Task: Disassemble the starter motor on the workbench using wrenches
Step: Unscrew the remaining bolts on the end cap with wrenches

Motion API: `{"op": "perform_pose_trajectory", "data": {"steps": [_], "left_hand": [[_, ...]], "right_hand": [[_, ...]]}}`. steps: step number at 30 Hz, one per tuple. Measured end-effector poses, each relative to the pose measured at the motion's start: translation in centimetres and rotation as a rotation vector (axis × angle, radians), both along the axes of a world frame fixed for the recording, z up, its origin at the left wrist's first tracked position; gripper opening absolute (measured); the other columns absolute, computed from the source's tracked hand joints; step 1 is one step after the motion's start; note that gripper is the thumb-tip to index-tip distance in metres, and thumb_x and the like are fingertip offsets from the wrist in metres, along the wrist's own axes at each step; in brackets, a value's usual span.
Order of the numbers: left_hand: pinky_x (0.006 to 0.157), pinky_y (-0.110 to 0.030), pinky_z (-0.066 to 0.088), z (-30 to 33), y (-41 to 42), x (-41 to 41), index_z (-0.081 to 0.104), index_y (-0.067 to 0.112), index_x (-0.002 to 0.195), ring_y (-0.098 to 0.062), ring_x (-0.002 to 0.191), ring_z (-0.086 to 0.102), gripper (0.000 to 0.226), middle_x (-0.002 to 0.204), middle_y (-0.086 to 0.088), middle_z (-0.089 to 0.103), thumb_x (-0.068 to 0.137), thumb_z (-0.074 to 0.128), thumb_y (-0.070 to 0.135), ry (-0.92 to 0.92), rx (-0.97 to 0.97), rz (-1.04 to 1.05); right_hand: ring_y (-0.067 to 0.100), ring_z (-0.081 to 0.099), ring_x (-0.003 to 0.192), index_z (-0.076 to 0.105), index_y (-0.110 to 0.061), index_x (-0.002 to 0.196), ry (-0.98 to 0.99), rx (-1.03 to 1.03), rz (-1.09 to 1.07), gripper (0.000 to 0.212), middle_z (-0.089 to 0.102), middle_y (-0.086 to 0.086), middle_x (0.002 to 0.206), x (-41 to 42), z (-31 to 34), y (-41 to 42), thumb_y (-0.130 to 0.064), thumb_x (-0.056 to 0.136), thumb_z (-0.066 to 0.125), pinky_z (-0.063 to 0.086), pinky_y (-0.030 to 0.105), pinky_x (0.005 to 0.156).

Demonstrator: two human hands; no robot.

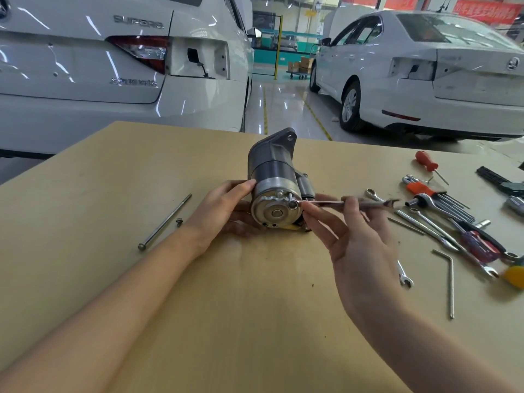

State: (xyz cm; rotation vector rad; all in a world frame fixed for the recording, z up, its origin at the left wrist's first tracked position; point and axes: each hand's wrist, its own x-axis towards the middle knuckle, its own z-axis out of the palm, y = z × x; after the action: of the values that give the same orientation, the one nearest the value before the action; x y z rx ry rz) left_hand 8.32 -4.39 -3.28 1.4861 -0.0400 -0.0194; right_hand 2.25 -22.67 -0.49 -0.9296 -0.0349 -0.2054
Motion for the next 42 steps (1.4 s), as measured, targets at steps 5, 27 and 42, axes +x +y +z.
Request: {"op": "perform_pose_trajectory", "data": {"steps": [5,27,42], "left_hand": [[0.044,-0.026,0.050,0.2,-0.1,-0.1,0.057,0.010,0.118,-0.025,0.059,0.068,0.034,0.077,-0.010,0.073,0.095,0.053,0.035,0.002,-0.022,0.010],[0.044,-0.024,0.048,1.0,-0.5,-0.8,0.061,0.008,0.105,-0.025,0.058,0.067,0.025,0.082,-0.016,0.068,0.096,0.052,0.031,0.022,-0.006,0.026],[0.042,-0.024,0.048,0.3,-0.1,-0.2,0.060,0.009,0.109,-0.026,0.058,0.067,0.029,0.078,-0.012,0.071,0.096,0.053,0.034,0.015,-0.029,0.008]], "right_hand": [[0.021,0.072,0.071,0.046,-0.022,0.092,-0.549,-0.707,-0.141,0.017,0.068,0.004,0.081,1.0,0.3,-0.9,-0.011,0.102,0.037,0.058,0.036,0.066],[0.015,0.050,0.054,0.054,-0.008,0.087,-0.599,-0.848,0.013,0.014,0.062,0.009,0.071,1.2,2.1,0.6,-0.010,0.098,0.046,0.043,0.029,0.053],[0.024,0.073,0.067,0.055,-0.003,0.073,0.321,0.286,0.208,0.025,0.070,0.017,0.070,0.6,0.9,-0.7,-0.002,0.094,0.042,0.058,0.024,0.055]]}}
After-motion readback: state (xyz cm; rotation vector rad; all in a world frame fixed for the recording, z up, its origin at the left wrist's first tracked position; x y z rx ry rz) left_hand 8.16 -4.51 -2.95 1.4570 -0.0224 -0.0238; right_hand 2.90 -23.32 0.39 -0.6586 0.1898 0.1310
